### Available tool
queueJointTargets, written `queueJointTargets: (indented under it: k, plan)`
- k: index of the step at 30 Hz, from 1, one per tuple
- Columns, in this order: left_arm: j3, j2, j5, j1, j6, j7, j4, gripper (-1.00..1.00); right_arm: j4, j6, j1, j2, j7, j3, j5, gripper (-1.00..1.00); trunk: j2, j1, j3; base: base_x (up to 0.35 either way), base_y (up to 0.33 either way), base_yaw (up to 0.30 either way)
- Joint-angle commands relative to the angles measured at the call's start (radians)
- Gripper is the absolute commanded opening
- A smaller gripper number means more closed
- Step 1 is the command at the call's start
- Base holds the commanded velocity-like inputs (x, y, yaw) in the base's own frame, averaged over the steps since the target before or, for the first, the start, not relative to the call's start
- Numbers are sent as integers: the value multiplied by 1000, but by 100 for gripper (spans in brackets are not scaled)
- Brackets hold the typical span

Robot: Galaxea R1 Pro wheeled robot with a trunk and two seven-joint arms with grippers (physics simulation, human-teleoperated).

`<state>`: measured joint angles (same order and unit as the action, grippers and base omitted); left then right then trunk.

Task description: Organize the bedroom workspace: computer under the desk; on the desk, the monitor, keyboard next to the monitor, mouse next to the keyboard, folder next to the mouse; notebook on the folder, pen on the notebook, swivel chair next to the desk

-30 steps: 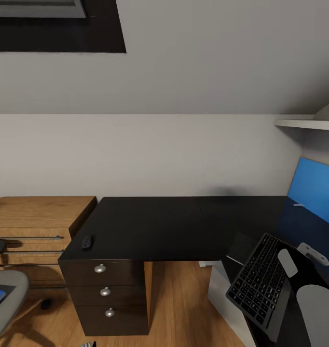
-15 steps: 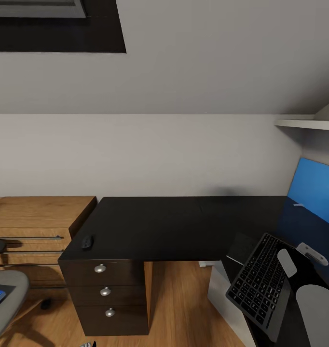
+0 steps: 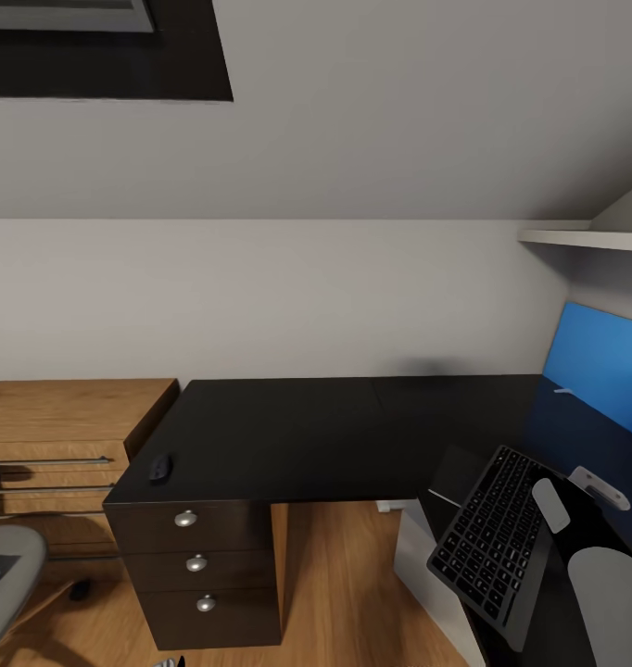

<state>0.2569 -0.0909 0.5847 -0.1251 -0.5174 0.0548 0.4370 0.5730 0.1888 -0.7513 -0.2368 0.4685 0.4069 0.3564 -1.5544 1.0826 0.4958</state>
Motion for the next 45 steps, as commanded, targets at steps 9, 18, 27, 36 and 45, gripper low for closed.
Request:
queueJointTargets:
  k: [9,18,27,36,45]
  plan:
    - [8,-1,6,-1,-4,6,0,100,1,5,0,0,3,0,6,100,-1,0,1,-3,100,0]
    - [8,-1,6,-1,-4,6,0,100,-6,6,0,-4,-71,1,4,100,-1,0,1,-2,32,0]
    - [8,-1,6,-1,-4,6,0,100,-10,6,0,-7,-87,20,3,100,-1,0,1,0,1,0]
    - [9,-1,5,-1,-4,6,0,100,-76,-2,0,-40,-118,63,2,100,-1,0,1,0,0,0]
    - [10,-1,4,-1,-5,6,0,100,-136,-6,0,-51,-172,64,1,100,-1,0,1,0,0,0]
